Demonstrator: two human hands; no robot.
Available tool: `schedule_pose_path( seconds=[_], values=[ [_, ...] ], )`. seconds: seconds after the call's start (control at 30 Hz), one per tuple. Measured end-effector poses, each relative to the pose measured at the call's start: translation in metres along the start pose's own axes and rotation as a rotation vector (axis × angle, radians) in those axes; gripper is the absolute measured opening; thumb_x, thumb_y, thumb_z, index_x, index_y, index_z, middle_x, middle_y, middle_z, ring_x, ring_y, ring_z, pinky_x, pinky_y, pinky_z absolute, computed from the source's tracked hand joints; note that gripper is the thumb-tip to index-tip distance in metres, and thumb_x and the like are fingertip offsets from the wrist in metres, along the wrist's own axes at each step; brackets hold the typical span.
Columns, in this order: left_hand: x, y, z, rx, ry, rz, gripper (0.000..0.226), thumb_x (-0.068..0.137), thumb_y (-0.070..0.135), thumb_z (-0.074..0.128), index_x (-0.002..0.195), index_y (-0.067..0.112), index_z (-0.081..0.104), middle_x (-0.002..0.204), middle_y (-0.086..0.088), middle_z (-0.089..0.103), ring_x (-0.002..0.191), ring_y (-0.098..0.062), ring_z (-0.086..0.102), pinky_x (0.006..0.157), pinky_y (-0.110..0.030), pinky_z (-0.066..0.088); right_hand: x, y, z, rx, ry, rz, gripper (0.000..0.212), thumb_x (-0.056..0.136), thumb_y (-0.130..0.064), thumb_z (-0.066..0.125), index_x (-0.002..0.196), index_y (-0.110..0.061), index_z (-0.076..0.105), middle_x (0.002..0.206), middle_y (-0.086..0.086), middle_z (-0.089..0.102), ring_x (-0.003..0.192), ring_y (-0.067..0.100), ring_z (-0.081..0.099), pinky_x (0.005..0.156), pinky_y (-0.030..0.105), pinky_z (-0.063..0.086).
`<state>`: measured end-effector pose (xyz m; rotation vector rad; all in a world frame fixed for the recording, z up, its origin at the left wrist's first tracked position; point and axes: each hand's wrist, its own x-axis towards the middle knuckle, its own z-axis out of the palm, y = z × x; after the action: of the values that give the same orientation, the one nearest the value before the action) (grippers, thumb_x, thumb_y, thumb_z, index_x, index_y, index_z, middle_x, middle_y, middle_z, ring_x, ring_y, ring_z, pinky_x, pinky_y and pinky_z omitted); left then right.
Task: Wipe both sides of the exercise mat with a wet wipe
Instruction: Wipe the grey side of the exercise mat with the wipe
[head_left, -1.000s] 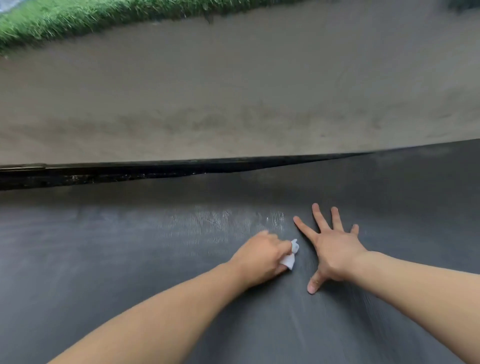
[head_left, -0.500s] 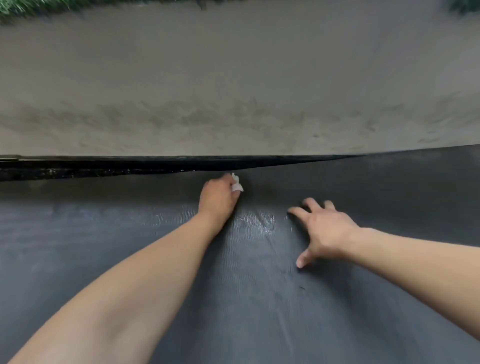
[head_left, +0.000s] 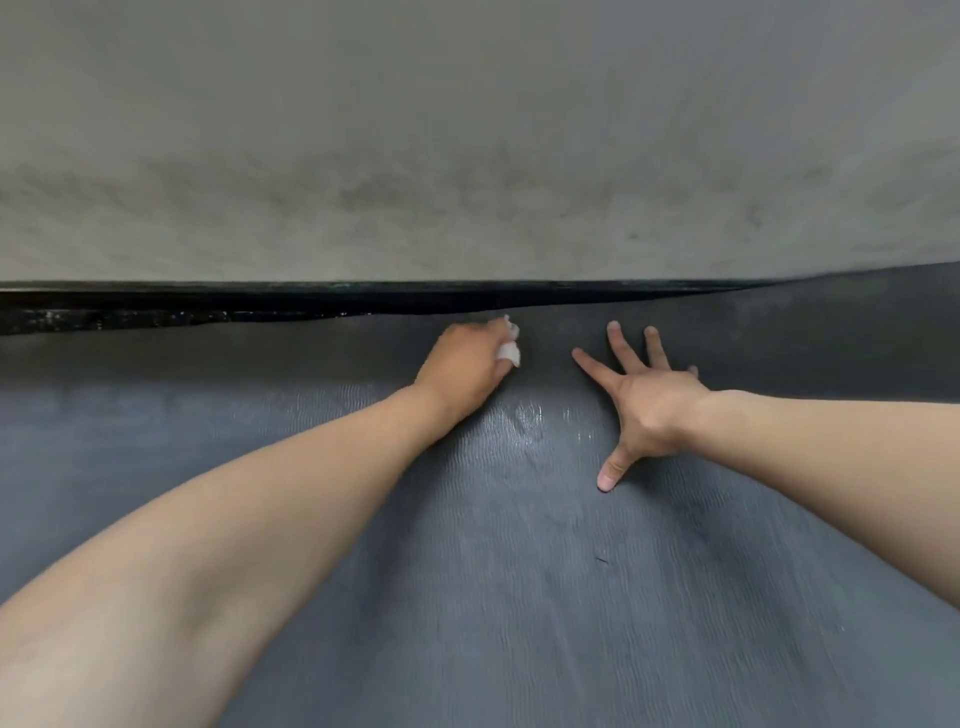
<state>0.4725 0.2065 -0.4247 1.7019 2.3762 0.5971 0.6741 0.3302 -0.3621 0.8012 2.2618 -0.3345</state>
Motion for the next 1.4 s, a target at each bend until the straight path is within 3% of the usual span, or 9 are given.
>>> schedule_pose_path(
  seconds=[0.07, 0.2, 0.37, 0.53, 0.73, 0.9, 1.13, 1.27, 1.4],
  values=[
    [0.006, -0.007, -0.010, 0.045, -0.092, 0.095, 0.019, 0.094, 0.028, 0.061, 0.108, 0.014, 0.064, 0.106, -0.011, 0.073, 0.098, -0.035, 0.066, 0.079, -0.031, 0.044, 0.000, -0.001, -0.001, 0.004, -0.011, 0.005, 0.173, 0.035, -0.077, 0.094, 0.157, -0.051, -0.026, 0.162, -0.004, -0.047, 0.153, 0.042, -0.033, 0.117, 0.080, 0.013],
    [0.011, -0.008, -0.010, 0.100, 0.133, -0.193, 0.018, 0.093, 0.026, 0.060, 0.103, 0.011, 0.063, 0.093, -0.015, 0.072, 0.086, -0.040, 0.066, 0.069, -0.038, 0.043, 0.000, 0.000, 0.000, 0.004, -0.012, 0.002, 0.172, 0.036, -0.076, 0.094, 0.158, -0.051, -0.025, 0.163, -0.004, -0.046, 0.154, 0.042, -0.033, 0.117, 0.080, 0.013],
    [-0.027, 0.036, 0.008, 0.095, -0.208, 0.291, 0.021, 0.090, 0.033, 0.064, 0.099, 0.015, 0.062, 0.084, -0.011, 0.069, 0.078, -0.034, 0.063, 0.072, -0.036, 0.040, -0.002, 0.003, 0.004, 0.005, 0.001, -0.004, 0.169, 0.040, -0.077, 0.092, 0.158, -0.049, -0.025, 0.166, -0.003, -0.041, 0.155, 0.041, -0.030, 0.119, 0.078, 0.011],
    [-0.012, 0.011, -0.007, 0.065, 0.125, -0.229, 0.024, 0.092, 0.030, 0.059, 0.104, 0.010, 0.066, 0.092, -0.017, 0.074, 0.085, -0.040, 0.068, 0.074, -0.041, 0.053, -0.010, 0.002, 0.008, 0.014, 0.024, -0.022, 0.165, 0.045, -0.075, 0.093, 0.163, -0.043, -0.019, 0.171, 0.000, -0.032, 0.158, 0.043, -0.022, 0.121, 0.076, 0.015],
    [-0.070, 0.059, 0.004, 0.051, -0.309, 0.332, 0.020, 0.090, 0.033, 0.066, 0.088, 0.014, 0.059, 0.077, -0.009, 0.063, 0.071, -0.031, 0.058, 0.071, -0.038, 0.041, -0.022, -0.007, 0.019, -0.010, -0.002, 0.000, 0.171, 0.039, -0.076, 0.094, 0.163, -0.040, -0.019, 0.171, 0.002, -0.030, 0.159, 0.045, -0.016, 0.119, 0.072, 0.027],
    [-0.049, 0.028, -0.008, 0.069, 0.035, -0.186, 0.017, 0.083, 0.022, 0.072, 0.091, 0.009, 0.064, 0.076, -0.016, 0.067, 0.071, -0.039, 0.062, 0.064, -0.036, 0.035, -0.024, -0.010, 0.026, -0.021, 0.026, 0.003, 0.171, 0.041, -0.075, 0.094, 0.162, -0.040, -0.022, 0.169, 0.002, -0.035, 0.158, 0.044, -0.019, 0.118, 0.077, 0.022],
    [-0.091, 0.057, -0.004, 0.037, -0.274, 0.236, 0.016, 0.090, 0.029, 0.066, 0.086, 0.015, 0.060, 0.076, -0.007, 0.065, 0.070, -0.031, 0.058, 0.069, -0.036, 0.039, -0.025, -0.009, 0.022, -0.030, 0.009, -0.012, 0.171, 0.041, -0.078, 0.092, 0.162, -0.040, -0.024, 0.168, 0.001, -0.037, 0.157, 0.045, -0.021, 0.118, 0.077, 0.023],
    [-0.097, 0.047, -0.006, 0.001, -0.066, -0.207, 0.015, 0.088, 0.026, 0.067, 0.098, 0.015, 0.065, 0.083, -0.011, 0.068, 0.079, -0.035, 0.061, 0.072, -0.036, 0.035, -0.026, -0.010, 0.020, -0.029, 0.008, -0.007, 0.170, 0.043, -0.077, 0.092, 0.162, -0.040, -0.024, 0.168, 0.001, -0.037, 0.158, 0.045, -0.020, 0.118, 0.076, 0.023],
    [-0.157, 0.105, 0.019, -0.057, -0.268, 0.204, 0.013, 0.090, 0.029, 0.064, 0.087, 0.018, 0.057, 0.071, -0.006, 0.061, 0.066, -0.028, 0.054, 0.065, -0.034, 0.032, -0.026, -0.009, 0.021, -0.043, 0.007, -0.009, 0.171, 0.040, -0.080, 0.091, 0.162, -0.041, -0.024, 0.168, 0.000, -0.037, 0.158, 0.044, -0.020, 0.117, 0.075, 0.023]
  ],
)
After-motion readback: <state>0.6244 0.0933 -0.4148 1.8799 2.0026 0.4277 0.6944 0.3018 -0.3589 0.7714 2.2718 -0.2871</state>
